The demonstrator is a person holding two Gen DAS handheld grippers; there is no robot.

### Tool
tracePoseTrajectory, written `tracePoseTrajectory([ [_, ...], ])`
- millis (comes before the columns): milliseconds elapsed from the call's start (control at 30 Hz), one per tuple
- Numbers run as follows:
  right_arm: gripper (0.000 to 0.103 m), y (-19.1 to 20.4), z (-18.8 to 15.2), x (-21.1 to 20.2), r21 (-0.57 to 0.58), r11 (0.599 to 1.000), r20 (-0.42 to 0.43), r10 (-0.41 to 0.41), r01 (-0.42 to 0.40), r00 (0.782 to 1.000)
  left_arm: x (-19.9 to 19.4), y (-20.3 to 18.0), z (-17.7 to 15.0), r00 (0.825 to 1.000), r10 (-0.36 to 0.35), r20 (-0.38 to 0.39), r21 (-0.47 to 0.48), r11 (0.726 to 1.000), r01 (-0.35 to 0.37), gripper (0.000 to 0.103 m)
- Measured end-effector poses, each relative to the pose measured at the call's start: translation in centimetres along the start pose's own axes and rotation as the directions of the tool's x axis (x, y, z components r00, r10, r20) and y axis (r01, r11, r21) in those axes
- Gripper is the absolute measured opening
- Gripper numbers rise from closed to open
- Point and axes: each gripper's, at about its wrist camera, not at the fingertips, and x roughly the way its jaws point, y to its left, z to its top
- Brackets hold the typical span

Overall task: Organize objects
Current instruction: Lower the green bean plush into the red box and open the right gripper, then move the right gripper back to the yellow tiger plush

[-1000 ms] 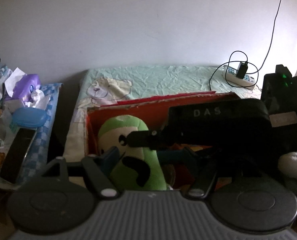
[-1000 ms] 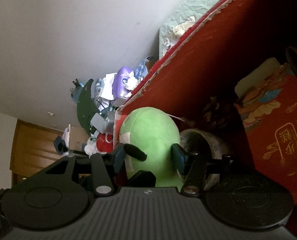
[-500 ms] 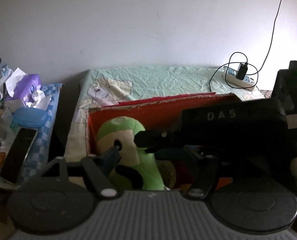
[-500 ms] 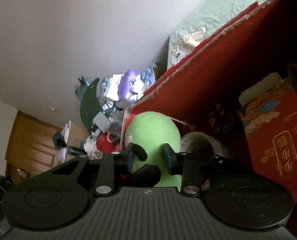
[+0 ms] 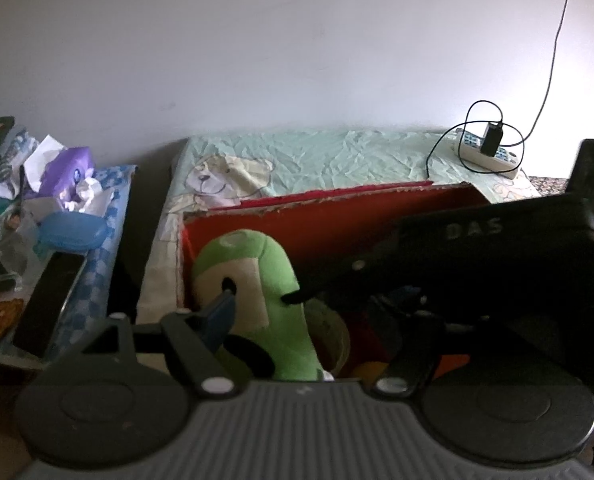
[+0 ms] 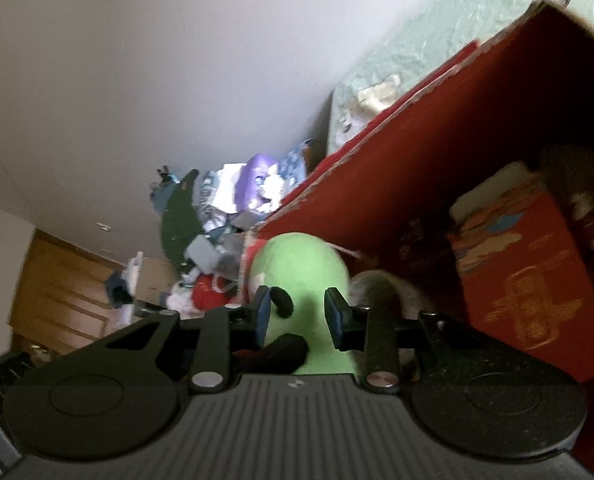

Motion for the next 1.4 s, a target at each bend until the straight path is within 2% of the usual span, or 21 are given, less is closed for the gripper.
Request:
tracePoseTrajectory([
  [267, 0.036, -0.4, -0.3, -1.8, -0.04, 0.997, 0.046, -0.061, 0.063, 0.997, 0.2, -1.9, 0.1, 0.994, 0.096, -0.052, 0.01, 0.995, -0.096, 0.076],
  [600, 0.038, -1.6, -0.9, -5.3, -0.103, 0.989, 0.082, -0.095, 0.103, 0.992, 0.1, -4.6, 0.2, 0.979, 0.17, -0.109, 0.012, 0.985, -0.17, 0.076],
  [1000, 0.038, -3.1, -0.9, -10.7, -0.136, 0.986, 0.117, -0.081, 0.097, 0.99, -0.8, -10.0, 0.0, 0.969, 0.221, -0.107, 0.059, 0.975, -0.215, 0.079],
  [1400, 0.039, -5.1, -0.7, -16.6, -0.147, 0.986, 0.189, -0.049, 0.078, 0.981, -1.4, -16.5, 0.2, 0.973, 0.219, -0.07, 0.13, 0.969, -0.209, 0.08],
])
